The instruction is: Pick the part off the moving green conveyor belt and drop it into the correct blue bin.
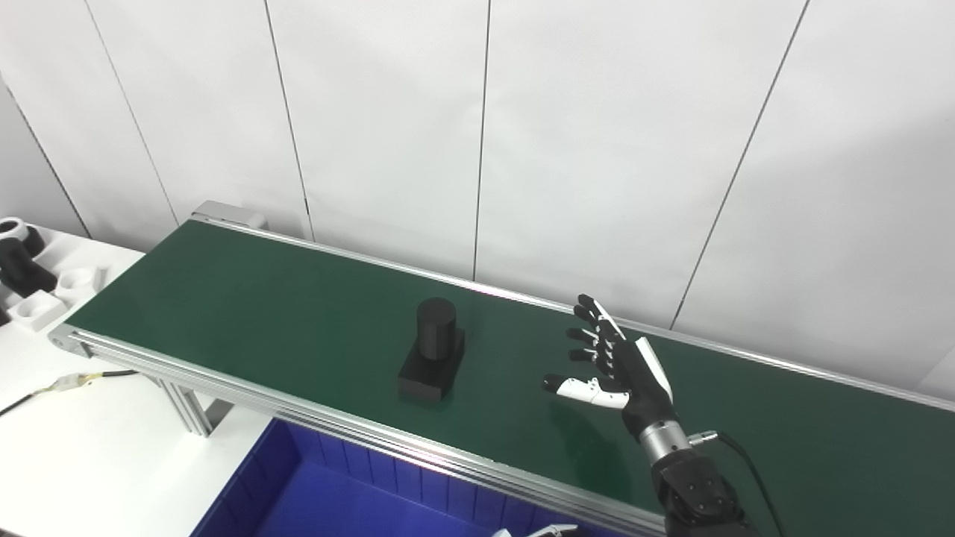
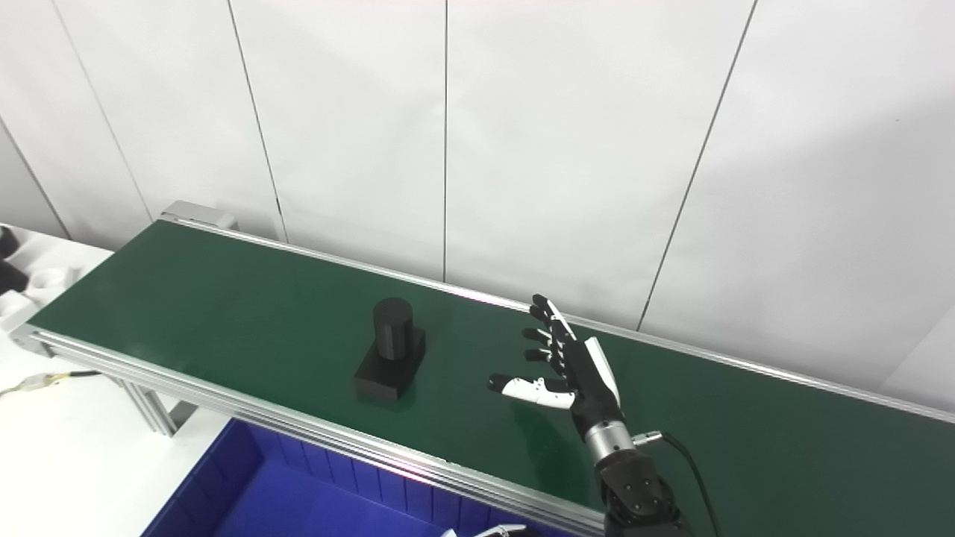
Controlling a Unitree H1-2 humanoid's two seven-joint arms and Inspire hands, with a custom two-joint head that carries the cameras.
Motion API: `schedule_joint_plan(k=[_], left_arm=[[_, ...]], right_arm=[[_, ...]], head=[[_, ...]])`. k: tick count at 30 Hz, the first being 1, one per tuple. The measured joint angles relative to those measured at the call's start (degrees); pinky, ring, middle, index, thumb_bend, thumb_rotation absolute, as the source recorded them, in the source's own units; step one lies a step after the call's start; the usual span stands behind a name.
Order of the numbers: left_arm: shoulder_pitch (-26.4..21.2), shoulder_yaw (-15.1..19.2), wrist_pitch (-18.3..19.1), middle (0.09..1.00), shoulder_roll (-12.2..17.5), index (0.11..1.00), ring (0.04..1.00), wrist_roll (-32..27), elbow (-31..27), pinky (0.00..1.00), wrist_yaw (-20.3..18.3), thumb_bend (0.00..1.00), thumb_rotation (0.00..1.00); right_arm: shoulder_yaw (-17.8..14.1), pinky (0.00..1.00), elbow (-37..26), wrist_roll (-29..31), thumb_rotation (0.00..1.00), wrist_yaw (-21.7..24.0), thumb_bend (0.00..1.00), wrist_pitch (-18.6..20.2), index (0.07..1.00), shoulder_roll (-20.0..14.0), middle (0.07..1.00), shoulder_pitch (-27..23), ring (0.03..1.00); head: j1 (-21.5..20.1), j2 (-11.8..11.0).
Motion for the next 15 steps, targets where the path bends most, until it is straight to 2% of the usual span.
schedule_joint_plan(k=[7, 15], left_arm=[[0.0, 0.0, 0.0, 0.826, 0.0, 0.823, 0.782, 0.0, 0.0, 0.67, 0.0, 0.99, 0.43], [0.0, -0.1, 0.0, 0.821, -0.1, 0.819, 0.773, 0.1, 0.0, 0.66, 0.1, 0.99, 0.41]], right_arm=[[-0.2, 0.99, 0.6, 0.5, 0.34, 2.1, 1.0, 0.0, 1.0, 0.0, 1.0, 0.0, 0.996], [1.4, 0.98, 0.5, -1.2, 0.35, 2.1, 1.0, 0.0, 0.998, -0.1, 1.0, 0.1, 0.993]], head=[[0.0, 0.1], [0.0, 0.3]])
